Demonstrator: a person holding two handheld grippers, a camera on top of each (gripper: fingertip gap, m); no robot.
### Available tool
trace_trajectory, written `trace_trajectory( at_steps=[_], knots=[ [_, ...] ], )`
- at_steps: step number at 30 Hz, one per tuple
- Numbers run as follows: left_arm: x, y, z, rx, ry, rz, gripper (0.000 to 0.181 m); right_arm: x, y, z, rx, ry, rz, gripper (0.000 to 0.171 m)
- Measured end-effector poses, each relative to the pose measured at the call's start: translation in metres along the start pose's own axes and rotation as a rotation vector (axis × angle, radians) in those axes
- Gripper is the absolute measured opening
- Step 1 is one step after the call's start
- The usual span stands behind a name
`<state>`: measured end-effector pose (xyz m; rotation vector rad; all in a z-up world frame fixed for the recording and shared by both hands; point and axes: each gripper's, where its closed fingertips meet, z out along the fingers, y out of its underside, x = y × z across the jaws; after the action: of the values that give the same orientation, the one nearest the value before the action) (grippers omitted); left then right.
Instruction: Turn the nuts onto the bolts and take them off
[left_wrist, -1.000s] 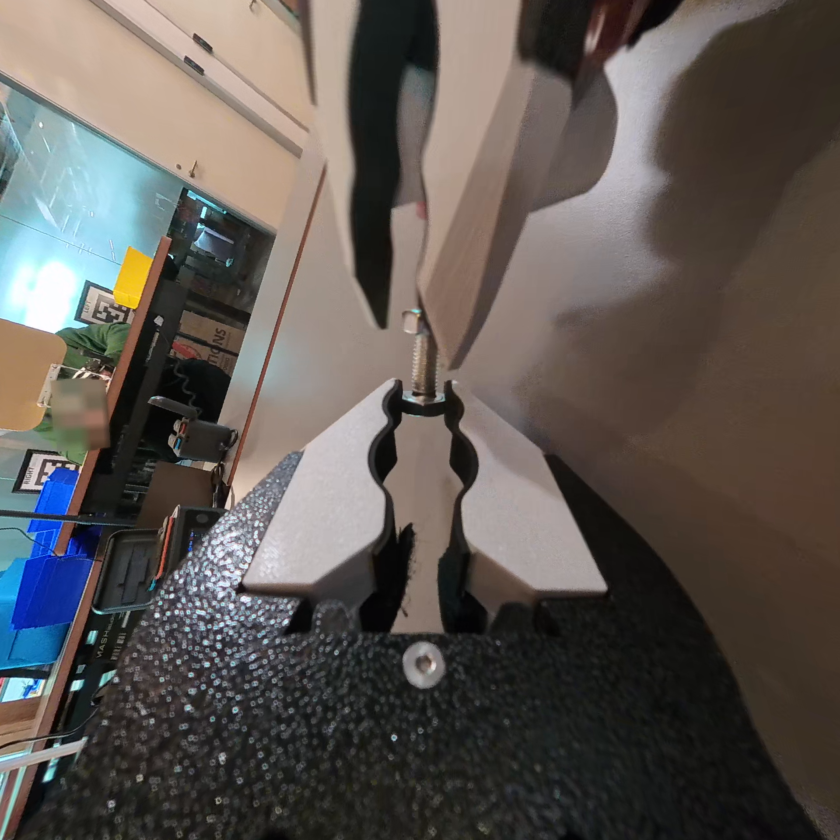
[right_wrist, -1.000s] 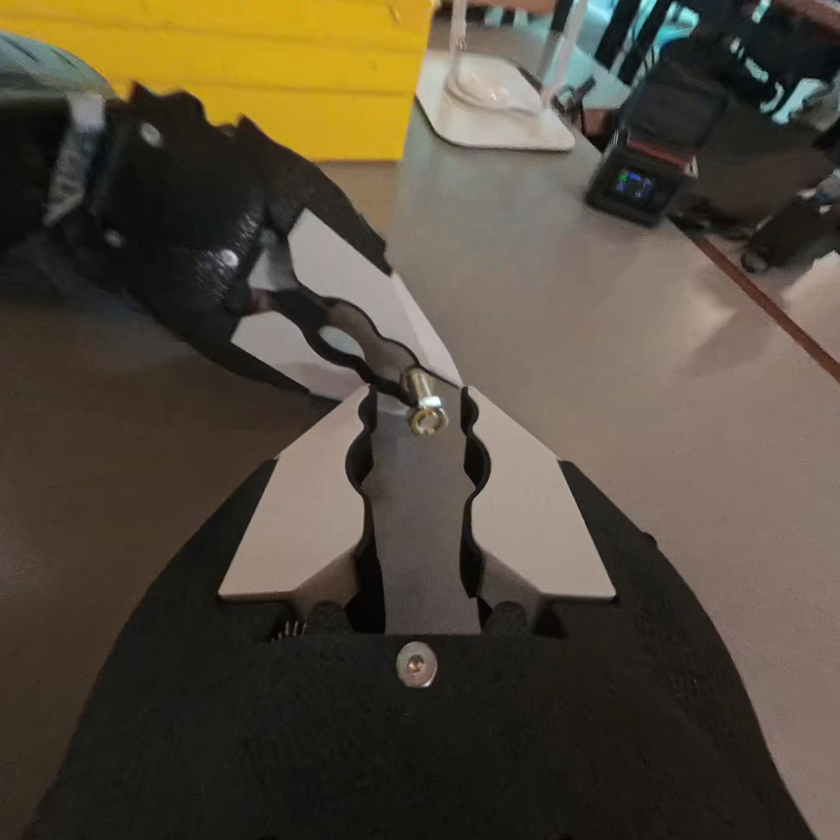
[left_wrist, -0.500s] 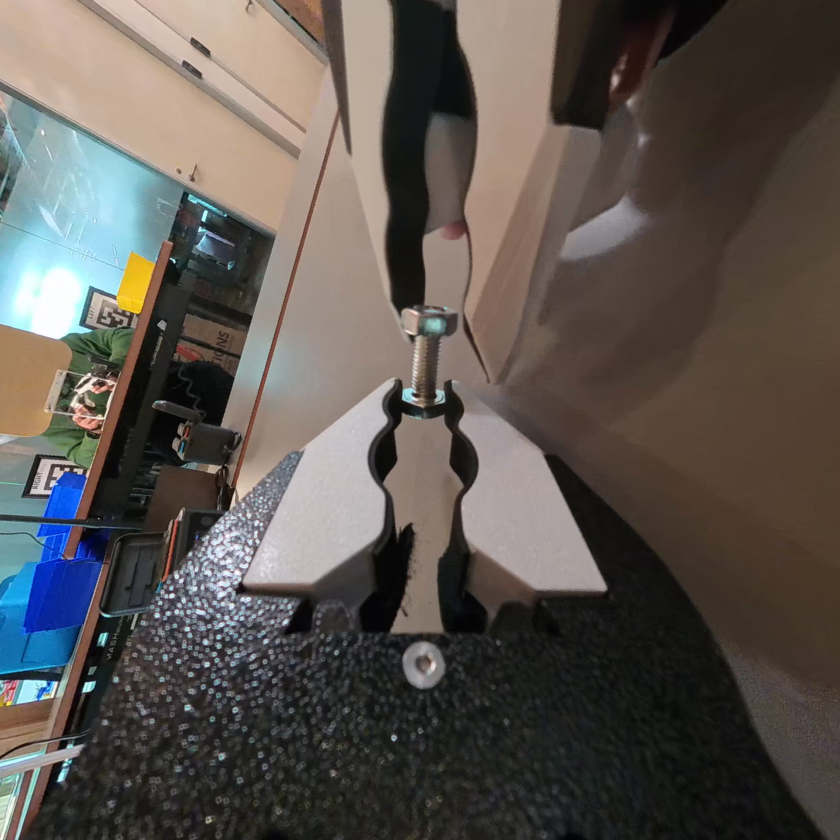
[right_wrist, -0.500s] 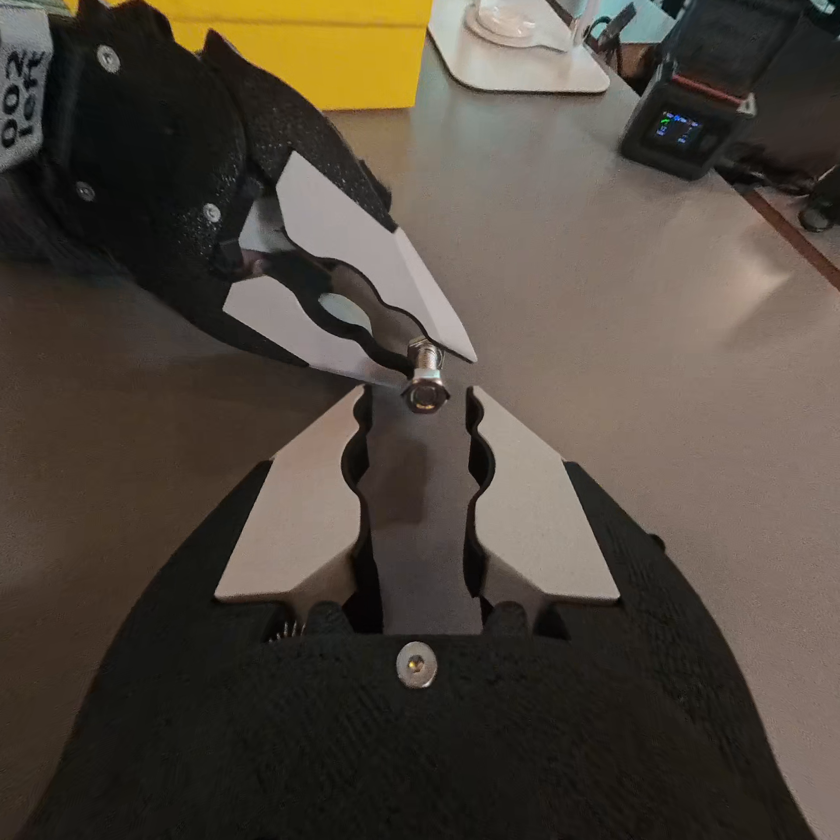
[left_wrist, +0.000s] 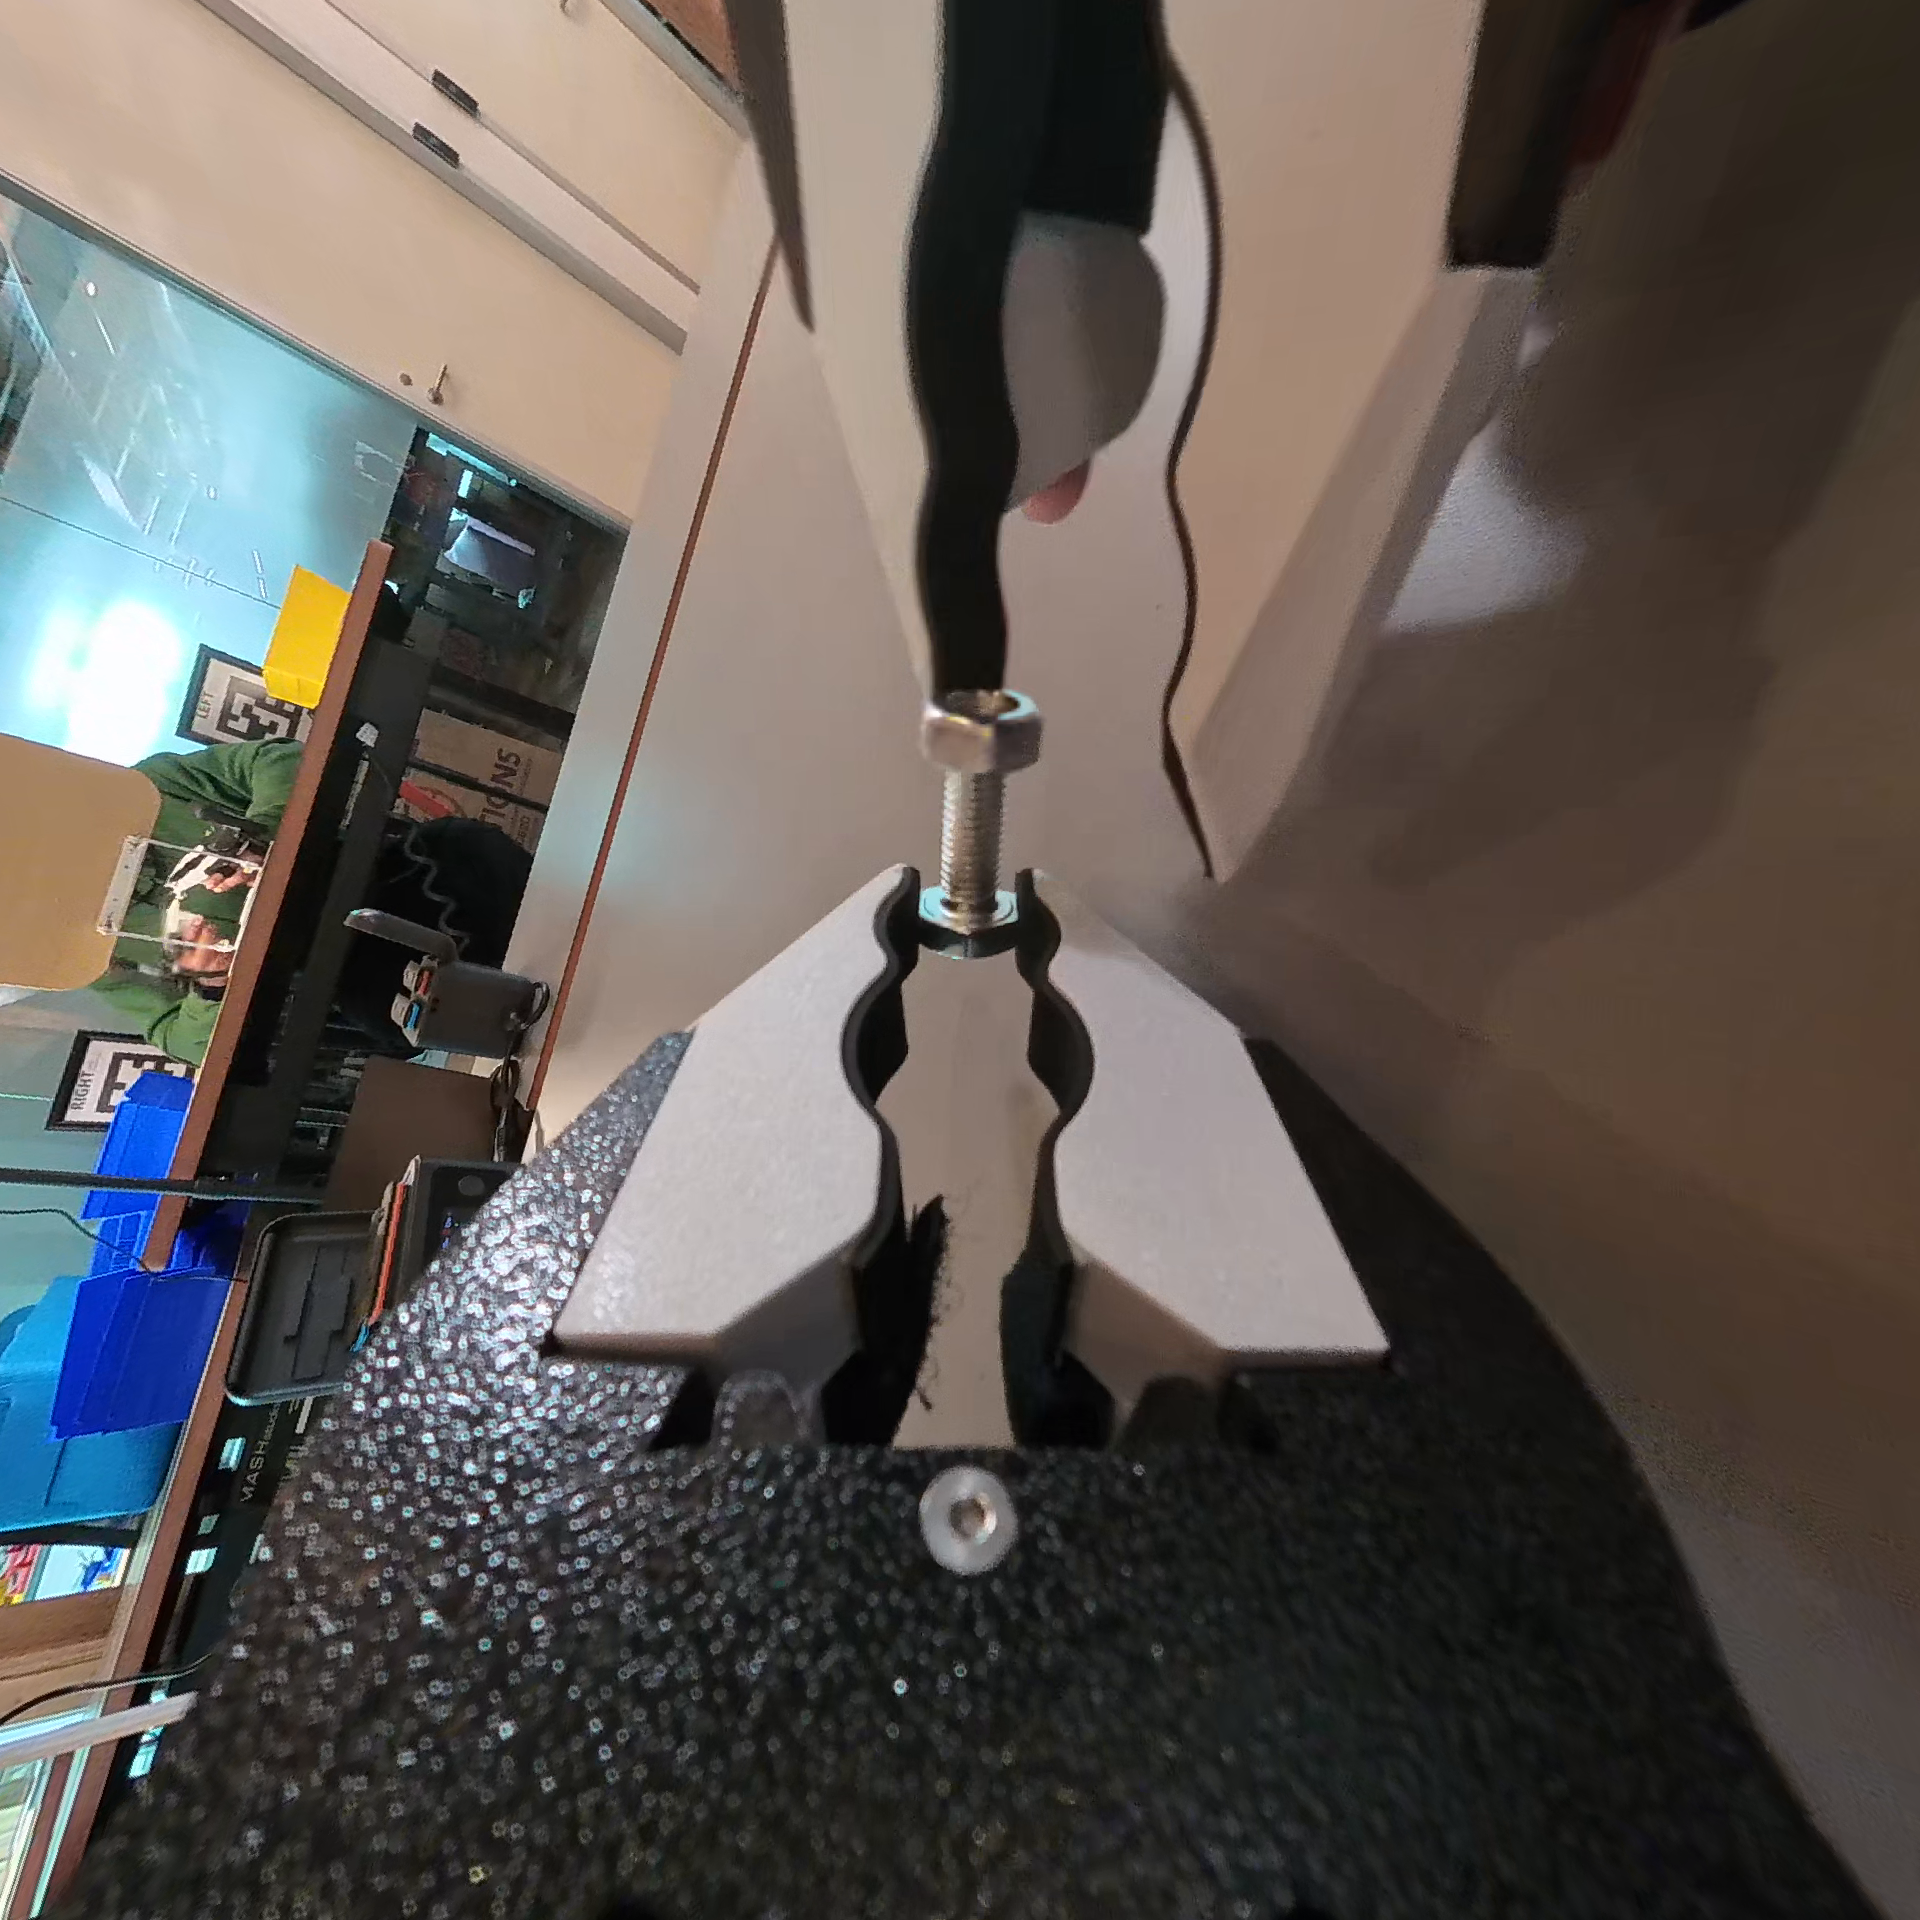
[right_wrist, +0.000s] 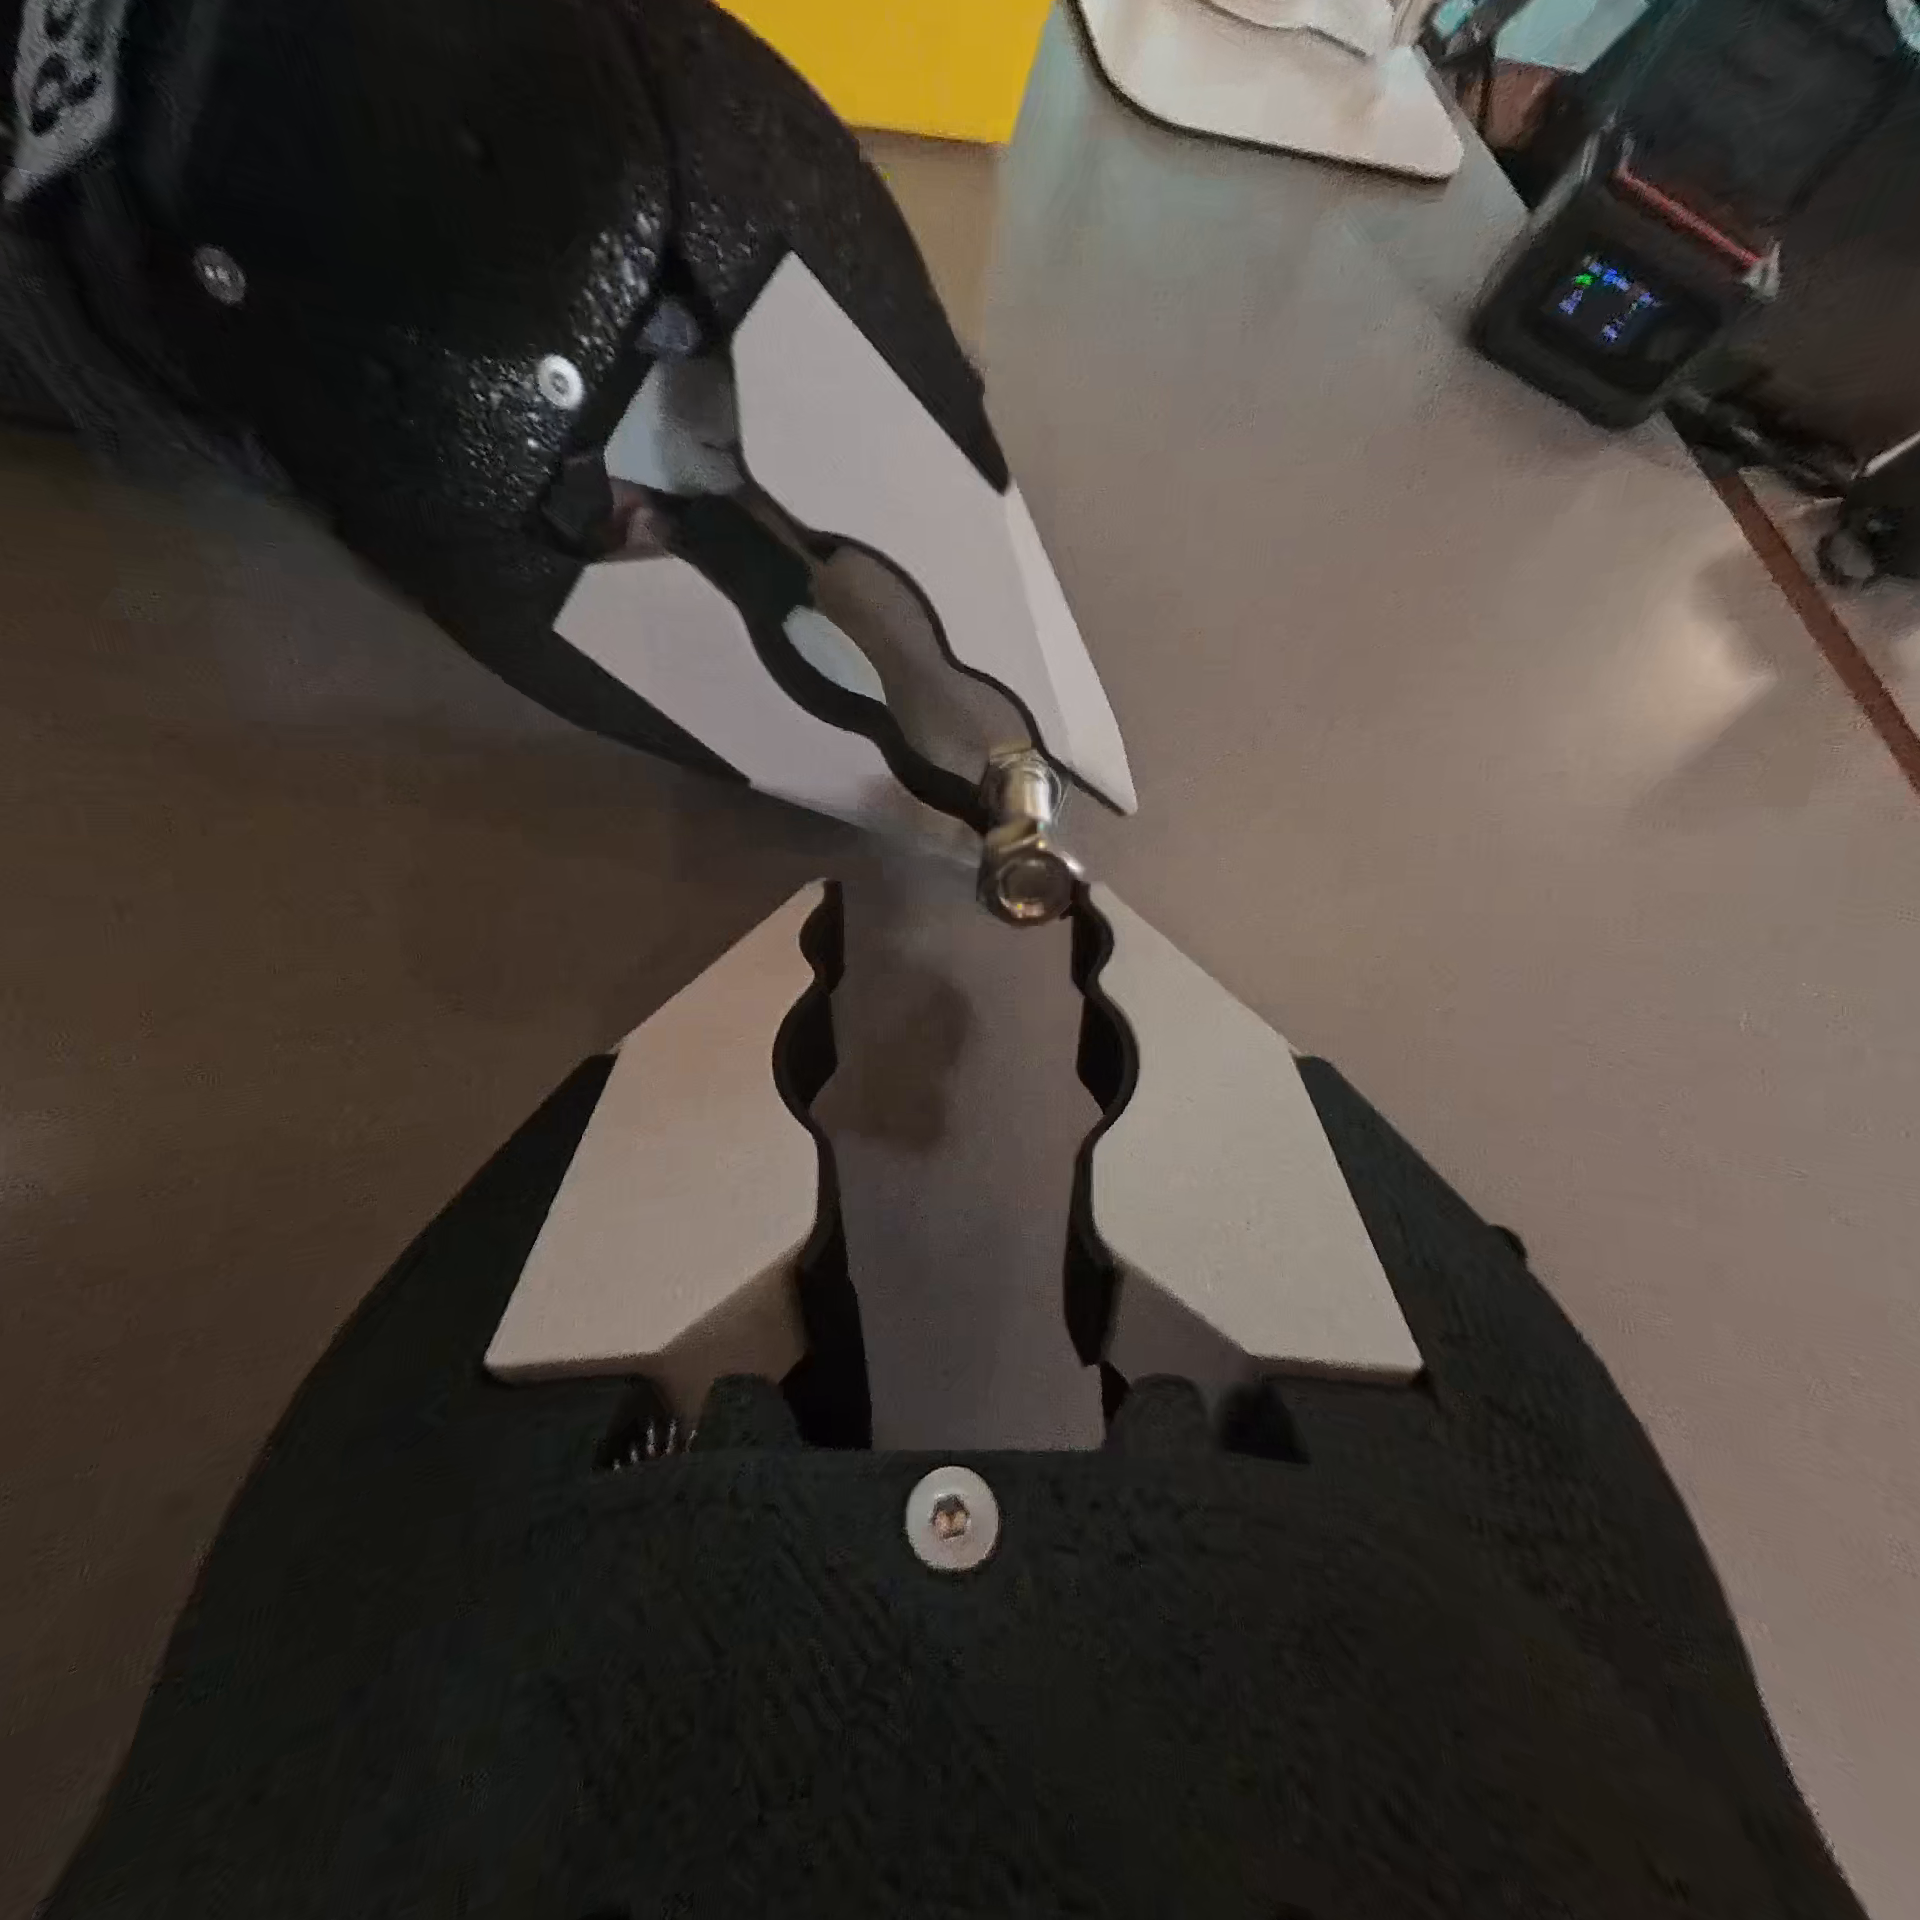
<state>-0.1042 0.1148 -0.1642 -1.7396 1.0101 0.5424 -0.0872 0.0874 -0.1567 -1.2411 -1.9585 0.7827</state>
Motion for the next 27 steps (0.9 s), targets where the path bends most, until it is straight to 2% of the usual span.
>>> trace_trajectory(
  at_steps=[1, 5, 7, 10, 12, 15, 18, 24, 27],
  knots=[
    [0.000, 0.000, 0.000, 0.001, -0.001, 0.004, 0.017, -0.001, -0.004, 0.000, 0.014, 0.014, -0.037, 0.046],
    [0.000, 0.000, 0.000, -0.005, -0.002, 0.010, 0.017, -0.014, -0.030, -0.006, 0.147, 0.034, -0.193, 0.042],
    [-0.001, 0.000, 0.000, 0.000, -0.001, -0.005, 0.017, -0.001, -0.023, -0.007, 0.097, 0.070, -0.141, 0.043],
    [-0.001, 0.000, 0.000, -0.003, 0.000, -0.007, 0.017, 0.005, -0.003, -0.008, 0.011, 0.014, 0.015, 0.042],
    [-0.001, 0.000, 0.000, -0.006, -0.001, 0.001, 0.017, 0.002, 0.004, -0.005, -0.020, -0.006, 0.020, 0.042],
    [-0.001, 0.000, 0.000, -0.005, -0.001, 0.006, 0.017, -0.005, -0.016, -0.004, 0.065, 0.023, -0.102, 0.048],
    [-0.001, 0.001, 0.000, -0.007, -0.002, 0.001, 0.017, -0.019, -0.039, -0.010, 0.177, 0.021, -0.197, 0.042],
    [-0.001, 0.001, 0.001, -0.010, -0.002, 0.004, 0.017, 0.013, -0.001, -0.011, 0.004, 0.062, -0.001, 0.041],
    [-0.001, 0.000, 0.001, -0.012, -0.002, 0.011, 0.017, 0.001, -0.010, -0.007, 0.038, 0.024, -0.043, 0.042]
  ],
)
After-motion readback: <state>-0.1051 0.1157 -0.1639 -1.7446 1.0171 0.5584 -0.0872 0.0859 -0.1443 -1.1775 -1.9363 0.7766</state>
